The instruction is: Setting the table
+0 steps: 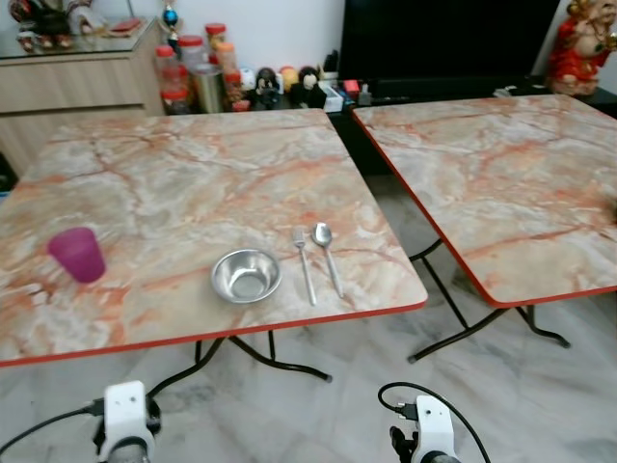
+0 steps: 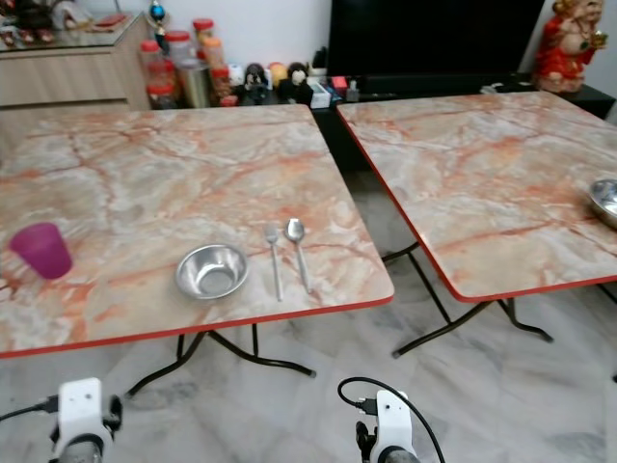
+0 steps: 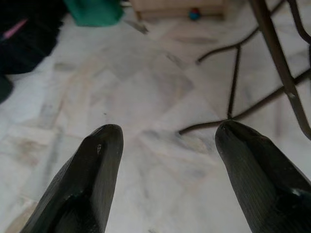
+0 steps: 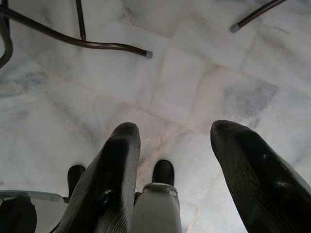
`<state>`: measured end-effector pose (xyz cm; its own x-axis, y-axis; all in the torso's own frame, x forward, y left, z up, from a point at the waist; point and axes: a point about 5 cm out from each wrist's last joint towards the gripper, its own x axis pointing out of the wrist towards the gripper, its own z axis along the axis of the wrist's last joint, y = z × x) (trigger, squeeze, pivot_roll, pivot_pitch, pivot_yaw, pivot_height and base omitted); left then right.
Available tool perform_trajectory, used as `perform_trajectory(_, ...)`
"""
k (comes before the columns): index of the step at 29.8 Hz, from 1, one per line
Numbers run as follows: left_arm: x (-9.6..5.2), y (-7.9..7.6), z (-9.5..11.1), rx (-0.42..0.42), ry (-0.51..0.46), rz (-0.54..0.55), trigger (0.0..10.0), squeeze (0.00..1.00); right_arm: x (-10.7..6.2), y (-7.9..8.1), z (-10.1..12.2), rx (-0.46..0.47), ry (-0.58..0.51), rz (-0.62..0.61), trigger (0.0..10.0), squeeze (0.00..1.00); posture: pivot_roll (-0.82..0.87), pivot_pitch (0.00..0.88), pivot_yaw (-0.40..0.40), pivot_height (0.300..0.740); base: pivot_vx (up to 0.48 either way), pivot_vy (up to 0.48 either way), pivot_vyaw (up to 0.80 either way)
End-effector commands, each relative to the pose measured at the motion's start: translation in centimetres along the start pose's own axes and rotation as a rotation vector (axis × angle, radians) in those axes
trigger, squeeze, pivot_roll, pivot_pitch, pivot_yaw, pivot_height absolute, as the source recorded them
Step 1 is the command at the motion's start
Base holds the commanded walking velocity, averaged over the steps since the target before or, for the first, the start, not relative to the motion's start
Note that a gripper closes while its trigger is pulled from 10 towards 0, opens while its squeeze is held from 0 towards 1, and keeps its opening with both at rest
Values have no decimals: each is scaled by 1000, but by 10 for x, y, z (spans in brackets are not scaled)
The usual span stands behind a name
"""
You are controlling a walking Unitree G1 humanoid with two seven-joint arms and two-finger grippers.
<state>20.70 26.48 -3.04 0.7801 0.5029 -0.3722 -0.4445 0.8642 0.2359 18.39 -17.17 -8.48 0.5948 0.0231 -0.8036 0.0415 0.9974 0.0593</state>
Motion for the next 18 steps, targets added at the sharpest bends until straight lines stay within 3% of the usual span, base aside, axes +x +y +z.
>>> perform_trajectory(1, 0, 4, 8, 11, -64, 53, 10000, 0, 0, -1, -1, -13, 5, -2, 10000, 0, 51, 0, -10, 740, 0, 0, 0)
perform_trajectory(2, 2, 11, 19, 10, -130, 105, 10000, 0, 0, 0, -1, -15, 5, 1, 10000, 0, 50, 0, -9, 740, 0, 0, 0)
perform_trajectory(3, 4, 24, 49, 6, -286, 208, 10000, 0, 0, 1, 0, -17, 5, 5, 10000, 0, 53, 0, -9, 740, 0, 0, 0)
perform_trajectory(4, 6, 26, 64, 0, -351, 229, 10000, 0, 0, 2, 0, -19, 4, 7, 10000, 0, 53, 0, -9, 740, 0, 0, 0)
perform_trajectory(5, 6, 26, 64, 0, -351, 229, 10000, 0, 0, 2, 0, -19, 4, 7, 10000, 0, 53, 0, -9, 740, 0, 0, 0)
perform_trajectory(6, 9, 24, 102, -16, -495, 222, 10000, 0, 0, 3, 1, -27, 3, 13, 10000, 0, 58, 0, -7, 740, 0, 0, 0)
perform_trajectory(8, 9, 19, 131, -26, -597, 197, 10000, 0, 1, 4, 1, -34, 3, 19, 10000, 0, 56, 0, -6, 740, 0, 0, 0)
perform_trajectory(9, 7, 14, 159, -21, -698, 166, 10000, 0, 1, 4, 1, -30, 2, 17, 10000, 0, 49, 0, -1, 740, 0, 0, 0)
perform_trajectory(12, 3, 2, 191, -53, -796, 85, 10000, 0, 1, 3, 2, -26, 0, 14, 10000, 0, 44, 0, 2, 740, 0, 0, 0)
perform_trajectory(14, 3, -19, 201, -51, -787, -67, 10000, 0, 1, 3, 1, -25, 0, 12, 10000, 0, 39, 0, 7, 740, 0, 0, 0)
perform_trajectory(16, 3, -24, 202, -46, -780, -104, 10000, 0, 1, 3, 1, -25, 0, 12, 10000, 0, 39, 0, 7, 740, 0, 0, 0)
perform_trajectory(18, -7, -72, 199, -26, -711, -416, 10000, 0, 1, 3, 1, -22, 1, 10, 10000, 0, 32, 0, 15, 740, 0, 0, 0)
